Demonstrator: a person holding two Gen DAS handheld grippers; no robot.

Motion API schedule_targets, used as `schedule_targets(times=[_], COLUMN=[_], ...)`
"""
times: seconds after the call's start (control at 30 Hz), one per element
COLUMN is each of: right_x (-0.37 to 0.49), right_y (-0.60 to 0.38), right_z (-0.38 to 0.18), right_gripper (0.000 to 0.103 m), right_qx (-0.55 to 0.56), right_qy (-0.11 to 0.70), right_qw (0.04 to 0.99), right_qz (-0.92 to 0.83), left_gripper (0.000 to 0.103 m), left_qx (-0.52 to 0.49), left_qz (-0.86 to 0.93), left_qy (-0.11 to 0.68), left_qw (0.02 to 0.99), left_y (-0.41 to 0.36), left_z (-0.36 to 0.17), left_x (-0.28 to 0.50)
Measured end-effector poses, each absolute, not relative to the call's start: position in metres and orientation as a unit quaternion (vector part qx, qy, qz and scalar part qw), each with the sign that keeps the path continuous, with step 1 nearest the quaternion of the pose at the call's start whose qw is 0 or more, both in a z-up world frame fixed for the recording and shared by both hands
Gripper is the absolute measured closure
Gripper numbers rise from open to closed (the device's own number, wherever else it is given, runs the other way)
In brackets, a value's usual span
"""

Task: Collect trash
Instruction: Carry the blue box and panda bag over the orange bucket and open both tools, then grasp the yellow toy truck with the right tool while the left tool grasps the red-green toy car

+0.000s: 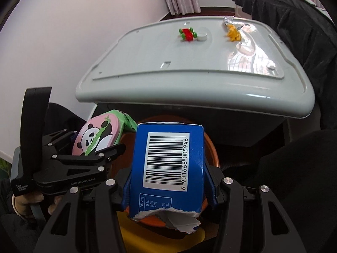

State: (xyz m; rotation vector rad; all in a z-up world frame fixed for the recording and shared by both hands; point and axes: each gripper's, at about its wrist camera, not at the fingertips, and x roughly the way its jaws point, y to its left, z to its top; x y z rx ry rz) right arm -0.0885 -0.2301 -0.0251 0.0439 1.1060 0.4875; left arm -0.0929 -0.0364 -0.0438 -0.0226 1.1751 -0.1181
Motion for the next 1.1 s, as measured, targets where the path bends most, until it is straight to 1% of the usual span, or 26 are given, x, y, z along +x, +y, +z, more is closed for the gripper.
schedule_targets(times=[0.27, 0.67, 0.73, 0.77, 0.8, 0.83, 0.93, 1.1], right_x=[-0.085, -0.084, -0.084, -0.084, -0.084, -0.084, -0.084, -0.077], right_y=[-0.228, -0.229, -0.228, -0.228, -0.228, -0.229, -0.237, -0.256], right_z=[-0.033, -0.037, -0.036, -0.036, -0.035, -0.033, -0.018, -0.002], right_gripper=[0.050, 0.049, 0.046, 0.041, 0.027, 0.024, 0.023, 0.022], right_qx=[0.015, 0.019, 0.019, 0.018, 0.016, 0.017, 0.024, 0.052], right_qy=[0.538, 0.540, 0.539, 0.538, 0.537, 0.533, 0.504, 0.484], right_qw=[0.811, 0.810, 0.811, 0.812, 0.814, 0.816, 0.836, 0.851], right_qz=[0.231, 0.225, 0.226, 0.226, 0.224, 0.222, 0.215, 0.196], left_gripper=[0.032, 0.031, 0.030, 0.025, 0.020, 0.010, 0.010, 0.010], left_qx=[-0.022, -0.033, -0.035, -0.037, -0.040, -0.043, -0.057, -0.080], left_qz=[-0.055, -0.062, -0.062, -0.062, -0.063, -0.061, -0.066, -0.060], left_qy=[0.564, 0.547, 0.547, 0.548, 0.548, 0.541, 0.528, 0.510], left_qw=[0.824, 0.834, 0.834, 0.833, 0.833, 0.838, 0.845, 0.855], left_y=[-0.031, -0.026, -0.025, -0.024, -0.023, -0.021, -0.017, -0.006], left_z=[-0.050, -0.040, -0.039, -0.038, -0.037, -0.034, -0.027, -0.018], left_x=[-0.091, -0.096, -0.097, -0.096, -0.095, -0.096, -0.097, -0.102])
